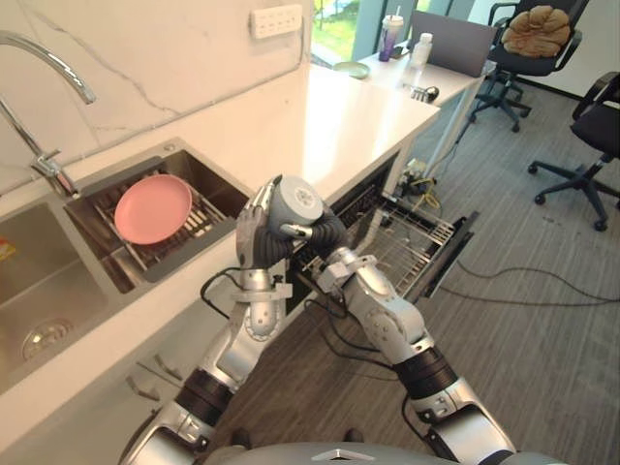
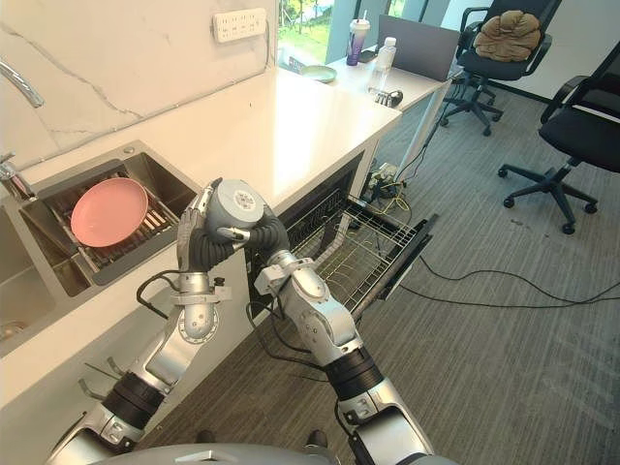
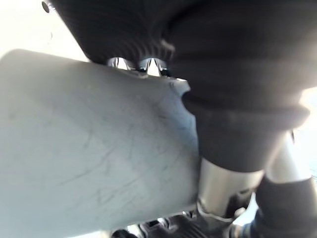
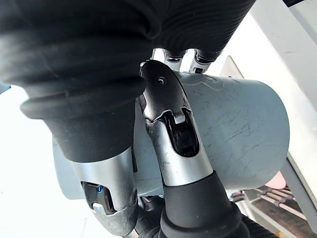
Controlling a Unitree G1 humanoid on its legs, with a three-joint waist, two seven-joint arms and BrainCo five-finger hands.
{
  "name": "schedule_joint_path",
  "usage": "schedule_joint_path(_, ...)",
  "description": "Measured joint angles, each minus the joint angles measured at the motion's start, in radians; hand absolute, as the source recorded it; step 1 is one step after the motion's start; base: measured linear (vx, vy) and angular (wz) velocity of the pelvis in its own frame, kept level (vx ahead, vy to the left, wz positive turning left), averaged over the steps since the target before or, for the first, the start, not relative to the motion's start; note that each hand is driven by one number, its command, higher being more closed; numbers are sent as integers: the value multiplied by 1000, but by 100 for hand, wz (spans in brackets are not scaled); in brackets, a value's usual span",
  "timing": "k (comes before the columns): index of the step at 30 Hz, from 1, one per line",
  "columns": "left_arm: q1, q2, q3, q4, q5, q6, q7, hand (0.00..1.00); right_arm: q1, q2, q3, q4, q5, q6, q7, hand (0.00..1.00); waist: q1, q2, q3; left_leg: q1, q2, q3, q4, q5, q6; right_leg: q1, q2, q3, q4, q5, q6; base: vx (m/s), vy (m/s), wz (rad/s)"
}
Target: Walk over to the sink, pick up the cup, carry it to the dishwasher, place the cup inside the dishwasher, then close the dishwasher door
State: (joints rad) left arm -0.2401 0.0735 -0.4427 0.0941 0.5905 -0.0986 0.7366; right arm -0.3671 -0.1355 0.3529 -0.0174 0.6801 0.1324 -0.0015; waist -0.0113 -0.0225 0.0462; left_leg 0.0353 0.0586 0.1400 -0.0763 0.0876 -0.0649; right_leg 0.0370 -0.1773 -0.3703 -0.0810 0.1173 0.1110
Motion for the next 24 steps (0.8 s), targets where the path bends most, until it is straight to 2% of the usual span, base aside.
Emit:
schedule_joint_path(11,-3,10,4,-2,-10,9,-1,100,-35,0,21,37,2,1,-1,0,0,-1,0,-15,0,-20,0,6,0,0,-1,-21,-5,0,0,-1,0,5)
schedule_joint_path(12,-4,15,2,-2,-10,9,-1,100,-35,0,21,38,3,1,-1,100,1,-2,1,-21,0,-28,0,8,-1,-2,0,-27,-5,0,0,-12,0,15)
schedule_joint_path(18,-5,58,-9,-2,-18,12,-1,100,-42,0,27,67,20,2,27,100,8,-8,0,-21,3,-30,3,8,-2,0,2,-27,-6,1,0,-2,0,2)
schedule_joint_path(24,-5,69,-15,-2,-18,12,-1,100,-46,-5,28,77,37,0,47,100,13,-14,1,-22,4,-30,5,8,-2,0,2,-27,-7,3,-2,0,0,0)
